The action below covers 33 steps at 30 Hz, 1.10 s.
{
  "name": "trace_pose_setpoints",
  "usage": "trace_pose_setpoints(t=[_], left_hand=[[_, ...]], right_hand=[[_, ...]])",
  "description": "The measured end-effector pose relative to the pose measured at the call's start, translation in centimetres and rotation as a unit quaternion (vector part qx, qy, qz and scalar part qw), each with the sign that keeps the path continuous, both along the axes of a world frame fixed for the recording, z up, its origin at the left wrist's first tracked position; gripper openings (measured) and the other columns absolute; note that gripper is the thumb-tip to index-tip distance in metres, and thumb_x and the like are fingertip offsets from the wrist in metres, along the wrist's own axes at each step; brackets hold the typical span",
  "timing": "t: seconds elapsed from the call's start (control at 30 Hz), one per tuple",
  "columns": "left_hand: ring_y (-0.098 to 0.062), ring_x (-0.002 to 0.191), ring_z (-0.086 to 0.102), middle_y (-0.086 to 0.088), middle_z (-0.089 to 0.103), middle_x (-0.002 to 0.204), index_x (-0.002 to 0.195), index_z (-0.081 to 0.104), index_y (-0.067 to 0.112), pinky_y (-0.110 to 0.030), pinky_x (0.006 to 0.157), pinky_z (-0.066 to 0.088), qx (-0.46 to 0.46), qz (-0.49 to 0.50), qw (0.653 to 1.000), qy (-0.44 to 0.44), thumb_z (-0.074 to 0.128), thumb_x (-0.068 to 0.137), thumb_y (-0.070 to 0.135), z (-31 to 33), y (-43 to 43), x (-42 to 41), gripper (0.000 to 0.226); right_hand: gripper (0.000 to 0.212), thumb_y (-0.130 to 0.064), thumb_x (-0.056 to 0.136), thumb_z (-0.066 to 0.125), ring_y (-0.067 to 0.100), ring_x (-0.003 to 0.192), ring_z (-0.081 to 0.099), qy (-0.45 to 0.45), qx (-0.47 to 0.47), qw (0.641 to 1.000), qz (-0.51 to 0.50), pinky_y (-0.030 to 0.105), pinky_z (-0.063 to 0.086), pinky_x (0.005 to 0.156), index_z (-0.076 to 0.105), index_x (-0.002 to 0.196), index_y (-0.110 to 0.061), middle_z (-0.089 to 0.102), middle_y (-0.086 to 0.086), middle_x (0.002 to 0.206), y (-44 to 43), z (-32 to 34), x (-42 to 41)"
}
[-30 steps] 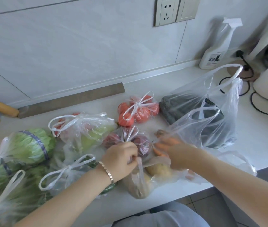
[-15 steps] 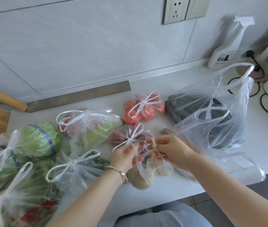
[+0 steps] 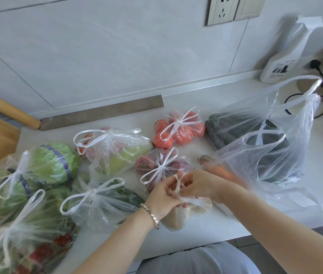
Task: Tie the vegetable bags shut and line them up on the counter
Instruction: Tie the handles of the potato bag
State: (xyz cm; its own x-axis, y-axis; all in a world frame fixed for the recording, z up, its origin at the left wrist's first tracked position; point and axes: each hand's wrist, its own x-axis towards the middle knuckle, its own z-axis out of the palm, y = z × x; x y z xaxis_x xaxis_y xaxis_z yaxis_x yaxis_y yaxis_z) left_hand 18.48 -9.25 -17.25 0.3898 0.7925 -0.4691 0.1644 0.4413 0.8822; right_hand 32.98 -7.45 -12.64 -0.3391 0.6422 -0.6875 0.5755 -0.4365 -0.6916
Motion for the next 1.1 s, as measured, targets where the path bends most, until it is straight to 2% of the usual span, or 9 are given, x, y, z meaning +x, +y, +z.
trace_pose_setpoints(t=[0.07, 0.13, 0.3, 0.47, 0.53, 0.63, 0.8, 0.93, 1.1], left_hand=[[0.001, 0.076, 0.063, 0.012, 0.073, 0.081, 0.094, 0.065, 0.028, -0.019, 0.077, 0.053, 0.072, -0.032, 0.993, 0.087, 0.073, 0.072, 0.001, -0.2, 0.4, 0.0, 0.036], [-0.009, 0.071, 0.057, -0.005, 0.07, 0.075, 0.082, 0.067, 0.017, -0.026, 0.074, 0.05, 0.103, -0.05, 0.984, 0.134, 0.073, 0.073, 0.014, 0.0, 0.6, 0.3, 0.011], [-0.007, 0.05, 0.035, 0.006, 0.038, 0.047, 0.054, 0.052, 0.007, -0.015, 0.054, 0.03, 0.077, -0.013, 0.988, 0.129, 0.074, 0.074, 0.019, -0.7, -0.1, -1.2, 0.032], [-0.009, 0.039, 0.037, -0.001, 0.04, 0.038, 0.047, 0.061, 0.009, -0.02, 0.056, 0.035, -0.059, 0.128, 0.99, 0.015, 0.069, 0.054, 0.035, -1.3, -1.1, -2.3, 0.028], [-0.012, 0.04, 0.041, 0.004, 0.047, 0.037, 0.062, 0.069, 0.016, -0.028, 0.059, 0.041, -0.068, 0.064, 0.994, 0.048, 0.068, 0.065, 0.037, -0.9, -0.9, -1.4, 0.021], [-0.005, 0.074, 0.064, 0.009, 0.071, 0.079, 0.093, 0.07, 0.02, -0.03, 0.081, 0.053, 0.046, -0.11, 0.968, 0.221, 0.06, 0.085, 0.038, -0.4, -0.3, -0.7, 0.022], [-0.022, 0.096, 0.063, -0.001, 0.07, 0.1, 0.109, 0.06, 0.025, -0.029, 0.081, 0.046, 0.246, -0.241, 0.83, 0.438, 0.043, 0.092, 0.043, 0.0, 0.0, -0.6, 0.029], [-0.02, 0.065, 0.061, 0.001, 0.067, 0.072, 0.08, 0.066, 0.022, -0.027, 0.072, 0.048, 0.395, -0.296, 0.809, 0.319, 0.044, 0.088, 0.024, -1.6, -0.4, -2.6, 0.024], [-0.006, 0.056, 0.044, 0.01, 0.047, 0.054, 0.056, 0.049, 0.025, -0.019, 0.078, 0.031, 0.467, -0.405, 0.704, 0.349, 0.053, 0.06, 0.012, -5.3, -1.9, -6.4, 0.015]], right_hand=[[0.025, -0.036, 0.072, 0.067, 0.0, 0.047, 0.047, -0.059, 0.034, 0.998, -0.001, 0.009, 0.033, 0.048, 0.058, 0.052, -0.024, 0.051, -0.014, 0.044, 0.2, -0.1, 0.0], [0.03, -0.039, 0.065, 0.066, 0.005, 0.047, 0.039, -0.089, 0.07, 0.993, -0.01, 0.013, 0.03, 0.046, 0.05, 0.048, -0.022, 0.041, -0.009, 0.045, 0.4, -0.6, 0.3], [0.023, -0.025, 0.079, 0.064, 0.007, 0.036, 0.034, -0.027, -0.056, 0.98, -0.19, 0.018, 0.027, 0.04, 0.052, 0.063, -0.014, 0.038, -0.003, 0.051, 0.6, -3.7, 2.8], [0.021, -0.022, 0.085, 0.057, 0.014, 0.05, 0.042, 0.155, -0.251, 0.857, -0.422, 0.022, 0.037, 0.053, 0.049, 0.065, -0.018, 0.041, -0.002, 0.046, -0.9, -8.7, 4.2], [0.018, -0.018, 0.085, 0.058, 0.011, 0.043, 0.048, 0.171, -0.255, 0.832, -0.463, 0.02, 0.045, 0.049, 0.053, 0.068, -0.016, 0.044, -0.003, 0.044, -0.7, -9.4, 3.6], [0.015, -0.01, 0.085, 0.058, 0.007, 0.03, 0.038, 0.125, -0.198, 0.86, -0.453, 0.015, 0.032, 0.033, 0.054, 0.071, -0.013, 0.041, -0.001, 0.043, 0.2, -9.4, 2.8], [0.033, -0.013, 0.086, 0.058, 0.011, 0.035, 0.035, -0.017, -0.051, 0.946, -0.321, 0.015, 0.025, 0.029, 0.047, 0.055, -0.009, 0.044, 0.003, 0.047, 1.3, -9.7, 1.8], [0.037, -0.019, 0.087, 0.059, 0.012, 0.045, 0.04, -0.087, 0.004, 0.964, -0.251, 0.019, 0.031, 0.043, 0.041, 0.056, -0.013, 0.044, 0.0, 0.051, 1.6, -10.0, 1.3], [0.034, -0.02, 0.086, 0.061, 0.016, 0.052, 0.047, -0.115, 0.023, 0.966, -0.232, 0.025, 0.039, 0.053, 0.044, 0.058, -0.01, 0.048, 0.001, 0.053, 1.3, -11.2, 1.9]])
